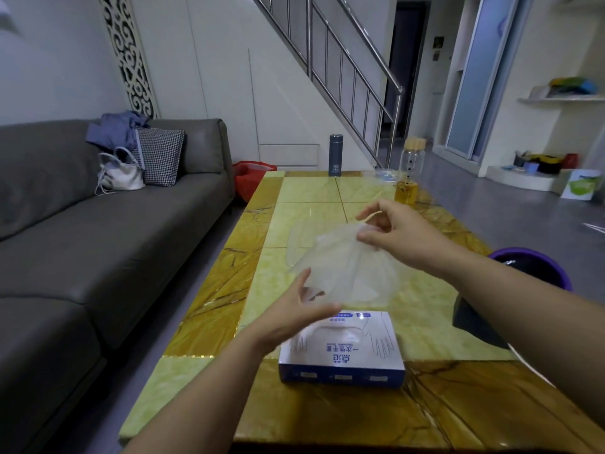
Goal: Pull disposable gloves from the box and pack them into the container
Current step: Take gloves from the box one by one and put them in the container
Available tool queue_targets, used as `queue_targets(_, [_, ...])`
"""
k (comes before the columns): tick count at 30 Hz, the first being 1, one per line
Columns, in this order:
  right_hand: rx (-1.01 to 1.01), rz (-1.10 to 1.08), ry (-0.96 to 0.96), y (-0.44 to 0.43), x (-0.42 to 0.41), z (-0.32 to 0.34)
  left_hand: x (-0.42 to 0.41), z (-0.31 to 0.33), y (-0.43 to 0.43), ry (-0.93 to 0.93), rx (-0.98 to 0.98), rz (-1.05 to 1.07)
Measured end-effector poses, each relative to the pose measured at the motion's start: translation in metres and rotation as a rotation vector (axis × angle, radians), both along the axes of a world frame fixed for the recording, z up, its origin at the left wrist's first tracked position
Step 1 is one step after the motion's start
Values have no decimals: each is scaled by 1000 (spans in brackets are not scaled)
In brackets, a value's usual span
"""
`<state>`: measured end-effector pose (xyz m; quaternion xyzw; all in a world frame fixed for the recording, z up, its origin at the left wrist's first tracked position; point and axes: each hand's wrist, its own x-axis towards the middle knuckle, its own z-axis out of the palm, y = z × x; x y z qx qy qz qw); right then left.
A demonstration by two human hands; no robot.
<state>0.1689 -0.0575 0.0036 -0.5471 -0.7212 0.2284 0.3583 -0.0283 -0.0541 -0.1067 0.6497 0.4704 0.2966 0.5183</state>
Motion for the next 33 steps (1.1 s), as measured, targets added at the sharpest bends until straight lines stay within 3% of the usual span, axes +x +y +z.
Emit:
queue_targets(2, [-21, 3, 22, -2, 0, 4, -7, 30, -1, -222, -95, -94])
queue_targets(5, [-29, -8, 17, 0, 2, 8, -10, 59, 7, -300, -133, -205])
queue_targets(11, [-54, -32, 76, 6, 0, 3, 16, 76, 26, -337, -59, 49])
queue_targets(15, [-318, -210, 494, 10, 12, -2, 20, 90, 33, -519, -55, 142])
queue_targets(18, [-451, -109, 719, 8, 11, -5, 20, 97, 38, -564, -48, 130])
queue_targets(25, [-218, -43, 806, 35, 2, 0, 12, 86, 62, -749, -57, 40])
queue_targets(33, [-353, 195, 885, 76, -4, 3, 0, 89, 85, -674, 20, 6])
